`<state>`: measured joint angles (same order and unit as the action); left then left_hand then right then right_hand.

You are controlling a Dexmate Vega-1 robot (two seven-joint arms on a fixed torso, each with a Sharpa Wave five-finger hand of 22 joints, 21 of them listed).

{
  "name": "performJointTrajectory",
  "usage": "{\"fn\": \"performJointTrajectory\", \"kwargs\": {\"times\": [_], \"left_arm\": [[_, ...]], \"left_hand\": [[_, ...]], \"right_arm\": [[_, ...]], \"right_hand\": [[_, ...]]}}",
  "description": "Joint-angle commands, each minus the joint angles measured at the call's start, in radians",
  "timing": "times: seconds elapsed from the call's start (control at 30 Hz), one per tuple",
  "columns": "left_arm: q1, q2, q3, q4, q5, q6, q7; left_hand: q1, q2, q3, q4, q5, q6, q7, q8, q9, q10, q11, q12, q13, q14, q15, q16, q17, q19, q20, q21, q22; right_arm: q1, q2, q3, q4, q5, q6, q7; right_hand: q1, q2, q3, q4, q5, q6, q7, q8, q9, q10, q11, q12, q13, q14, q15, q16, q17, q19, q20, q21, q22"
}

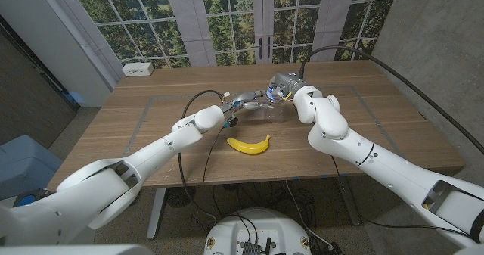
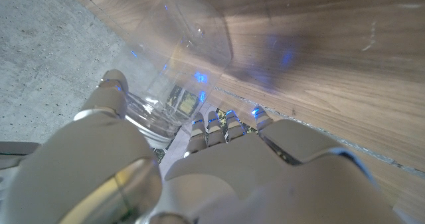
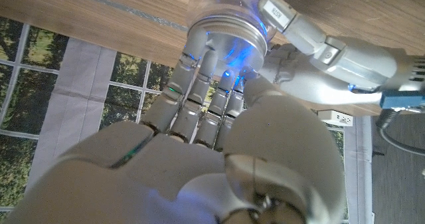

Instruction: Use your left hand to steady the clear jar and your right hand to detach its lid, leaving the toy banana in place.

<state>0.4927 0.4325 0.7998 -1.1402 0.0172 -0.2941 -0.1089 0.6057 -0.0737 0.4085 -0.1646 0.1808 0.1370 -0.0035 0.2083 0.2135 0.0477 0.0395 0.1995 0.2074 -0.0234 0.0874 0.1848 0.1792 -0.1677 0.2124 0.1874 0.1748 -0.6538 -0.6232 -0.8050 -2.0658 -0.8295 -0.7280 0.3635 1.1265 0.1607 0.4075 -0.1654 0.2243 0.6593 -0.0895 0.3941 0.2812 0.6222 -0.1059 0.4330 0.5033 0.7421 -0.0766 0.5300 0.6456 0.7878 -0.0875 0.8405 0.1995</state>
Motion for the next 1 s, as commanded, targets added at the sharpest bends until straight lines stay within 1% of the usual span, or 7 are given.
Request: {"fn": "performJointTrajectory", "kwargs": {"times": [0.03, 0.13, 0.3, 0.43, 0.57, 0.8, 1.0], "left_arm": [[0.02, 0.0, -0.008, -0.02, 0.018, 0.003, 0.051], [0.026, 0.007, -0.006, -0.044, 0.044, 0.015, 0.076], [0.034, 0.014, -0.003, -0.072, 0.068, 0.036, 0.096], [0.036, 0.018, 0.001, -0.085, 0.086, 0.042, 0.106], [0.037, 0.019, 0.002, -0.091, 0.091, 0.045, 0.106], [0.044, 0.023, -0.001, -0.103, 0.091, 0.047, 0.109], [0.049, 0.028, -0.005, -0.111, 0.089, 0.05, 0.108]], "left_hand": [[0.061, 0.038, 0.037, -0.008, 0.015, 0.177, -0.044, 0.087, 0.017, 0.038, -0.02, 0.025, 0.001, 0.022, 0.003, 0.012, 0.004, -0.008, 0.002, 0.008, 0.005], [0.125, 0.067, 0.064, -0.013, 0.024, 0.378, -0.085, 0.198, 0.052, 0.087, -0.052, 0.038, 0.0, 0.052, -0.007, 0.014, 0.002, 0.031, 0.0, 0.016, 0.004], [0.177, 0.089, 0.083, -0.015, 0.031, 0.481, -0.087, 0.263, 0.078, 0.141, -0.088, 0.05, -0.001, 0.081, -0.017, 0.018, 0.001, 0.055, 0.001, 0.017, 0.003], [0.184, 0.091, 0.085, -0.016, 0.032, 0.494, -0.08, 0.272, 0.082, 0.146, -0.089, 0.05, -0.002, 0.085, -0.021, 0.018, 0.0, 0.058, 0.001, 0.017, 0.003], [0.19, 0.092, 0.086, -0.016, 0.032, 0.502, -0.071, 0.278, 0.085, 0.148, -0.091, 0.049, -0.002, 0.085, -0.023, 0.017, 0.0, 0.062, 0.001, 0.016, 0.003], [0.196, 0.092, 0.086, -0.014, 0.032, 0.503, -0.061, 0.283, 0.09, 0.149, -0.089, 0.048, -0.002, 0.081, -0.021, 0.014, 0.0, 0.064, 0.002, 0.015, 0.002], [0.197, 0.091, 0.085, -0.013, 0.031, 0.503, -0.056, 0.285, 0.093, 0.15, -0.089, 0.047, -0.002, 0.079, -0.02, 0.012, 0.0, 0.064, 0.002, 0.014, 0.002]], "right_arm": [[-0.048, -0.043, 0.07, -0.049, 0.189, 0.077, -0.112], [-0.043, -0.051, 0.057, -0.056, 0.179, 0.051, -0.128], [-0.042, -0.066, 0.035, -0.077, 0.142, -0.003, -0.152], [-0.034, -0.084, -0.002, -0.099, 0.077, -0.051, -0.149], [-0.003, -0.084, -0.076, -0.101, -0.058, -0.118, -0.104], [0.059, -0.049, -0.169, -0.065, -0.262, -0.197, 0.079], [0.115, 0.003, -0.206, 0.001, -0.434, -0.202, 0.315]], "right_hand": [[0.007, -0.006, 0.01, -0.002, -0.005, 0.013, 0.003, 0.009, 0.006, 0.013, 0.001, 0.006, 0.008, 0.015, -0.141, 0.006, 0.005, 0.002, -0.022, 0.013, 0.0], [0.006, -0.013, 0.012, -0.001, -0.008, 0.002, 0.003, 0.006, 0.007, 0.006, 0.002, 0.001, 0.013, 0.005, -0.134, -0.004, 0.004, -0.01, -0.013, 0.017, -0.002], [-0.043, -0.054, -0.01, 0.017, -0.019, -0.071, 0.003, -0.021, 0.006, -0.062, 0.005, -0.038, 0.028, -0.06, -0.104, -0.038, 0.006, -0.064, 0.027, 0.028, -0.007], [-0.205, -0.137, -0.108, 0.046, -0.037, -0.279, 0.053, -0.11, -0.009, -0.24, 0.043, -0.152, 0.02, -0.283, -0.011, -0.11, 0.011, -0.226, 0.185, -0.011, -0.019], [-0.281, -0.163, -0.152, 0.048, -0.046, -0.409, 0.052, -0.174, -0.026, -0.393, 0.08, -0.222, 0.007, -0.452, 0.049, -0.174, 0.003, -0.374, 0.259, -0.087, -0.024], [-0.339, -0.18, -0.178, 0.057, -0.037, -0.383, 0.01, -0.168, -0.037, -0.416, 0.088, -0.226, -0.002, -0.504, 0.074, -0.203, -0.011, -0.432, 0.277, -0.133, -0.025], [-0.31, -0.16, -0.163, 0.035, -0.031, -0.378, -0.022, -0.173, -0.045, -0.417, 0.07, -0.224, -0.009, -0.538, 0.075, -0.218, -0.019, -0.439, 0.269, -0.15, -0.025]]}}
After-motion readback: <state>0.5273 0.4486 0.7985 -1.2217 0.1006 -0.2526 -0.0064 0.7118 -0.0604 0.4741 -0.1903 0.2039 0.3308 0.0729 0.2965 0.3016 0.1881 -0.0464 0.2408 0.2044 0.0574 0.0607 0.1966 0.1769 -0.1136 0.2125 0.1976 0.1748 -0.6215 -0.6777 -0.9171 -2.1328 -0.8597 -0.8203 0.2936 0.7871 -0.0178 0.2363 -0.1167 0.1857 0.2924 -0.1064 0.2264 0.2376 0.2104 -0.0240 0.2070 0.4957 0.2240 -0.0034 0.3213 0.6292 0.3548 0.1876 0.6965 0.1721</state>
